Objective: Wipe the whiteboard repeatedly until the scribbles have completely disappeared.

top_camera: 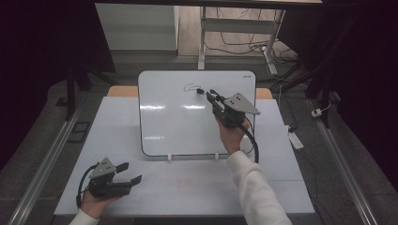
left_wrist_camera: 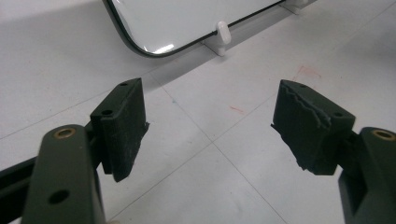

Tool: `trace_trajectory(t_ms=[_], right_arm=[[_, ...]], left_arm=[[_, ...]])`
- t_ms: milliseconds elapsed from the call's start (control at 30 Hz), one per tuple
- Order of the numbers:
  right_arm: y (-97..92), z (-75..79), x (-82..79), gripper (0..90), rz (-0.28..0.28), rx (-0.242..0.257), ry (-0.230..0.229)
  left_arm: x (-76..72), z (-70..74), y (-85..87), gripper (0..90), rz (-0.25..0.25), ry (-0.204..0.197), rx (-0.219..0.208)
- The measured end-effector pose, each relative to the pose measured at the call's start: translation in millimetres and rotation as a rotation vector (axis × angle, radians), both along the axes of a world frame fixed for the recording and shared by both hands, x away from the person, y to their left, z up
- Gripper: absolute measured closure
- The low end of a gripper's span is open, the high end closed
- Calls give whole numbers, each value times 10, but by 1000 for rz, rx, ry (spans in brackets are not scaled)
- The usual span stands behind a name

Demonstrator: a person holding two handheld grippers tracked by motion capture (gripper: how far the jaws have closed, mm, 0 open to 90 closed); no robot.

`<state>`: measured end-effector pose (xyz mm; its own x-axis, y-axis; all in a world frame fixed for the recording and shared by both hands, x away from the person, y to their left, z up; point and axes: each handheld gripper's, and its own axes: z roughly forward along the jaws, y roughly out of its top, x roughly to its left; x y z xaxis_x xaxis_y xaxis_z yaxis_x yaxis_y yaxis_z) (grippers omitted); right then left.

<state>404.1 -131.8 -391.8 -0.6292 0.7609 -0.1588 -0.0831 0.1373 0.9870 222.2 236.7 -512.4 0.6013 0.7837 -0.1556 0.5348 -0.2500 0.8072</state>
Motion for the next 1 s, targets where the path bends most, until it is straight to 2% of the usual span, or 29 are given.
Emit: trace_trajectory(t_ms=[100,167,200,267,333,400,500,533,600,733,800,1000], right_arm=[[-28,17,15,800,-9,21,-1],[-95,39,49,800,-36,54,1],[-115,40,63,800,-32,67,9],[-102,29,57,800,-34,62,5],[-17,-2,20,800,4,40,16],[2,-5,12,800,5,26,12],[-27,23,38,799,-11,48,8],[-73,41,71,800,-26,74,10],[-81,40,79,800,-23,84,19],[7,7,46,800,12,64,29],[45,15,35,799,13,30,11],[-100,61,93,799,-31,84,14]], left_arm=[[-5,2,8,269,3,-2,-1],[-7,4,16,269,5,-2,-3],[-6,2,18,269,5,-1,-3],[0,-5,17,269,5,1,-2],[3,-5,13,269,3,2,-3],[1,-2,7,268,3,0,-2],[-4,-1,7,268,2,0,-1],[-5,-1,10,268,4,0,-1],[-3,-1,14,268,6,0,-2],[4,-7,9,268,2,3,-3],[1,-7,5,268,2,2,0],[-2,-5,23,268,5,0,-2]])
